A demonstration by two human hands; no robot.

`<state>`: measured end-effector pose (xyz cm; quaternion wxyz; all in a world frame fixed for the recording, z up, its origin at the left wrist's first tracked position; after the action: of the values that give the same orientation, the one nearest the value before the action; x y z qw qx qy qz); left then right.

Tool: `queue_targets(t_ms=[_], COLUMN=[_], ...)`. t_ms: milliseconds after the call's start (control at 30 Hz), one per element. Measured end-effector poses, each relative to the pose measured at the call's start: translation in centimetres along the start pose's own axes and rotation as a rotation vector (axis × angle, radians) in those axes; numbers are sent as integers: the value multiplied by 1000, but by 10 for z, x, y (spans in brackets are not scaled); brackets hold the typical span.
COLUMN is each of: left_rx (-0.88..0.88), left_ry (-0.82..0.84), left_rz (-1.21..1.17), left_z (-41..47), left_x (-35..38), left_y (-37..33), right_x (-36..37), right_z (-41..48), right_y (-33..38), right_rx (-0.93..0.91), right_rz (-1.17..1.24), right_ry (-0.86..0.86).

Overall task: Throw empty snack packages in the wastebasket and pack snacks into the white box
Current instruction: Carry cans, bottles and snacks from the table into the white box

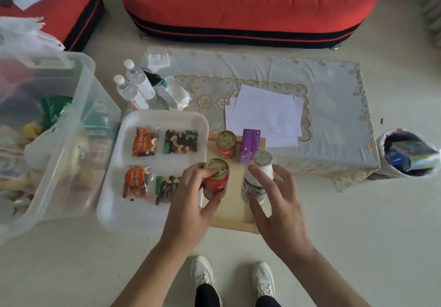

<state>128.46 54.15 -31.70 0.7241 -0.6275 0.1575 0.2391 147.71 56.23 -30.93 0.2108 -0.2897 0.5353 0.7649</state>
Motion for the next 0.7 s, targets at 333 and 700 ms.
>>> queue_targets(t_ms=[333, 700], left_rx=[95, 167], left_ry=[95, 32], left_rz=[-24, 18], left_z=[14, 16], left_x=[33, 48], left_y=[58, 70], right_x=[50, 72], right_z=[-4, -12], right_y=[-38, -63], right_rx=[-27, -113], right_rz=[-27, -19], right_ry=[-92, -77])
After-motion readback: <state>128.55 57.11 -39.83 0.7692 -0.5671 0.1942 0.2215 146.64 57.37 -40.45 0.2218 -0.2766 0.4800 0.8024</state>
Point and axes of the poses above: each hand's wrist, its own z-axis towards the middle knuckle, its own x-axis out of the palm, y = z × x, the point moved 3 cm from there along z, towards the middle knuckle, and after that the axes turned 3 degrees about x, right-handed, at the moved point
